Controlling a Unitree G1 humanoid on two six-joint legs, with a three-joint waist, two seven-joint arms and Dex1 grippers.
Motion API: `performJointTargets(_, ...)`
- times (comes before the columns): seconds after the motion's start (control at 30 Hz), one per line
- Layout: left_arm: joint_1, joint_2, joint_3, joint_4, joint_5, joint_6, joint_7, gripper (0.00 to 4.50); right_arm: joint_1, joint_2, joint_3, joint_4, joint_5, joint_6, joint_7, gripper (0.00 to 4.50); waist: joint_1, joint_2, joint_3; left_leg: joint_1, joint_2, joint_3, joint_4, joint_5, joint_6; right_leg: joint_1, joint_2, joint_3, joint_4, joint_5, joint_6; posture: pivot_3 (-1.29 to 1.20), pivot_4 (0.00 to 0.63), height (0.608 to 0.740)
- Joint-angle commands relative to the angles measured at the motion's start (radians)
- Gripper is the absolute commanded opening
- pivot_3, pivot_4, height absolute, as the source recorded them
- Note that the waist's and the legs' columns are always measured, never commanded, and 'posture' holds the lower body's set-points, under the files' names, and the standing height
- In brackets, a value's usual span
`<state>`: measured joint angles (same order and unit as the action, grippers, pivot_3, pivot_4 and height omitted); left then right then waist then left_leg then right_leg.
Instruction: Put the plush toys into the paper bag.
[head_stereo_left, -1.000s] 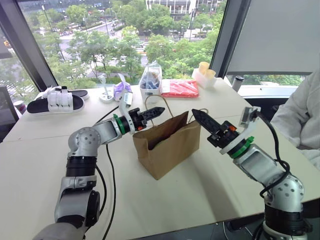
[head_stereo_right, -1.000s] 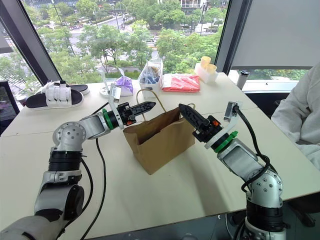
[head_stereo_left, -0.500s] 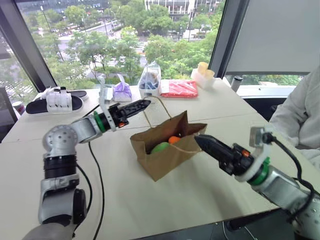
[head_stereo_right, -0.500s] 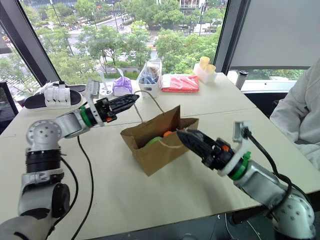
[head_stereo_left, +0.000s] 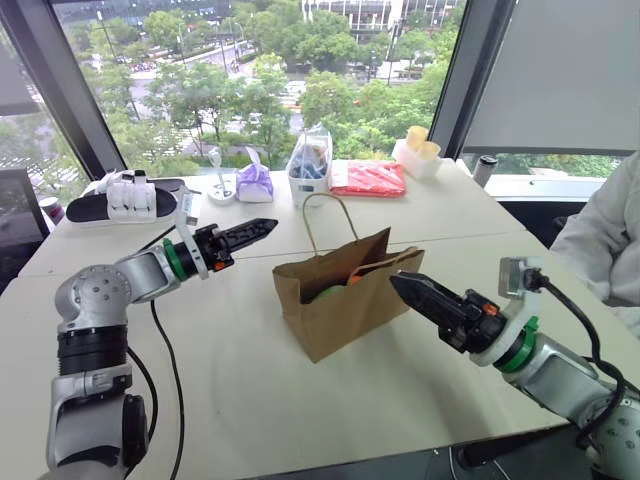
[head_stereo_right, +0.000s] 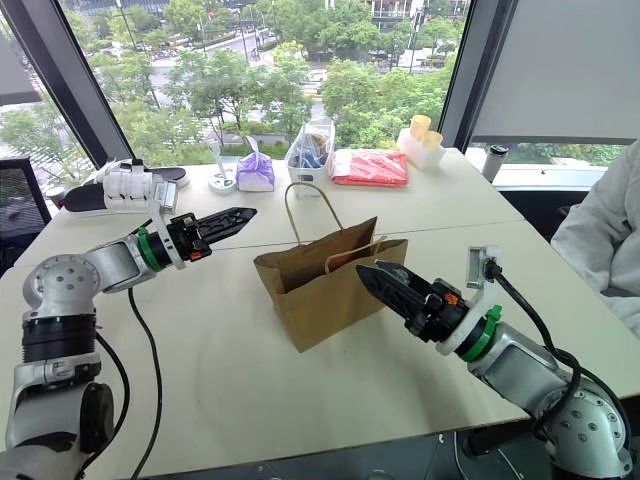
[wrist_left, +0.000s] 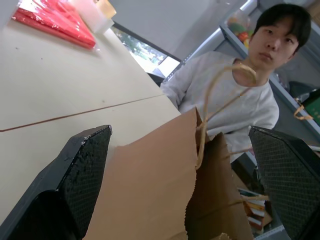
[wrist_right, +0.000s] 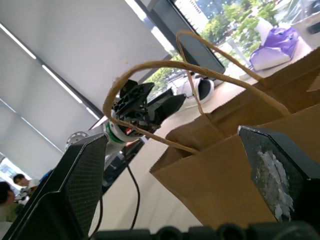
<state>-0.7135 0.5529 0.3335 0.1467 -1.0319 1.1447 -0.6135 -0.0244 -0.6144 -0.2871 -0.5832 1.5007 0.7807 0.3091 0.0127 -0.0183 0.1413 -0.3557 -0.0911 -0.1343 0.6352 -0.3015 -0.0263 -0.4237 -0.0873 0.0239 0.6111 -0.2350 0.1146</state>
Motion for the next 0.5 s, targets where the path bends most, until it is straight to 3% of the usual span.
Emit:
performJointTargets(0.03, 0.047, 0.054, -0.021, -0.036, 0.045, -0.032, -0.065, 4.5, 0.021, -0.019, 0.075, -0.039, -0.135, 0.007, 0.01, 3.64, -0.005, -0.001, 0.0, 0.0, 0.0, 0.0, -0.001, 0.0, 0.0, -0.001, 0.0, 0.0, 0.0, 0.0, 0.0, 0.0, 0.15, 0.74)
performJointTargets(0.27, 0.147, 0.148, -0.14, -0.097, 0.169, -0.184, -0.292, 4.5, -0.101, 0.041, 0.28, 0.008, -0.395, -0.02, 0.066, 0.17, -0.006, -0.001, 0.0, 0.001, 0.001, 0.002, -0.001, 0.0, 0.0, -0.001, 0.001, 0.0, 0.0, 0.0, 0.0, 0.0, 0.15, 0.74)
performJointTargets(0.5, 0.196, 0.2, -0.22, -0.224, 0.201, -0.198, -0.405, 4.5, -0.223, 0.086, 0.35, 0.063, -0.469, 0.005, 0.137, 0.08, -0.003, -0.002, -0.001, -0.001, 0.0, 0.001, 0.001, 0.0, 0.0, -0.001, 0.0, -0.001, 0.0, 0.0, 0.0, 0.0, 0.15, 0.74)
